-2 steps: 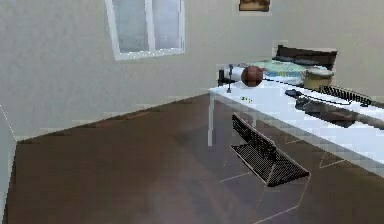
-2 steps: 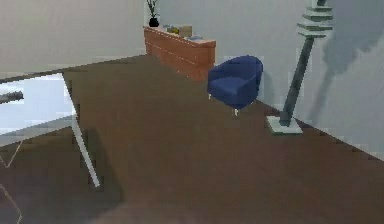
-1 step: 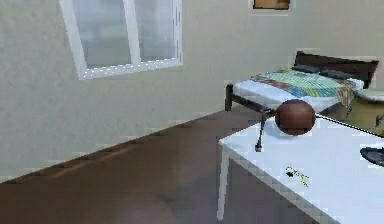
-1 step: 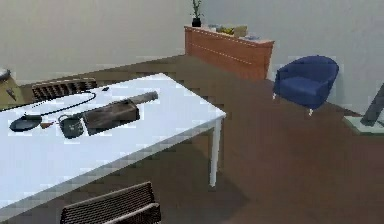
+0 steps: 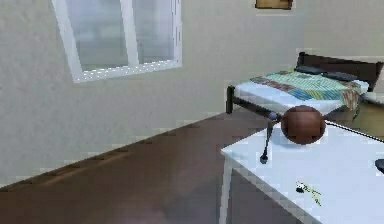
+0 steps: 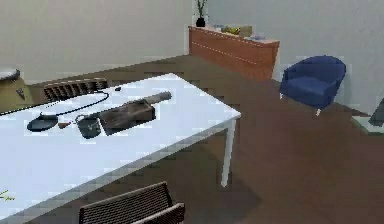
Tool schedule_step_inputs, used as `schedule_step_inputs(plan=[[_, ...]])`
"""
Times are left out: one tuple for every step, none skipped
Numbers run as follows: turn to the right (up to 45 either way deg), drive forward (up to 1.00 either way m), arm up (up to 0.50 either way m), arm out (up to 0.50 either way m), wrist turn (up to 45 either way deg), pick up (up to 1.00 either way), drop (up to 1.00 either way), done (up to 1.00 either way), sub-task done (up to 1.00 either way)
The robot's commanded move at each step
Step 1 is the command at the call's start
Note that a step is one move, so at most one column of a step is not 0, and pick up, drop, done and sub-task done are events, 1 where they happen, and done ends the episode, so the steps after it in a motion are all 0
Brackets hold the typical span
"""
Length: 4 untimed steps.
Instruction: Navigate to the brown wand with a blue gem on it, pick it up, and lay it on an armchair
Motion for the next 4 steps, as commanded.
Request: schedule_step_inputs(plan=[[-45.0,0.0,0.0,0.0,0.0,0.0,0.0,0.0,0.0],[-21.0,0.0,0.0,0.0,0.0,0.0,0.0,0.0,0.0],[45.0,0.0,0.0,0.0,0.0,0.0,0.0,0.0,0.0],[12.0,0.0,0.0,0.0,0.0,0.0,0.0,0.0,0.0]])
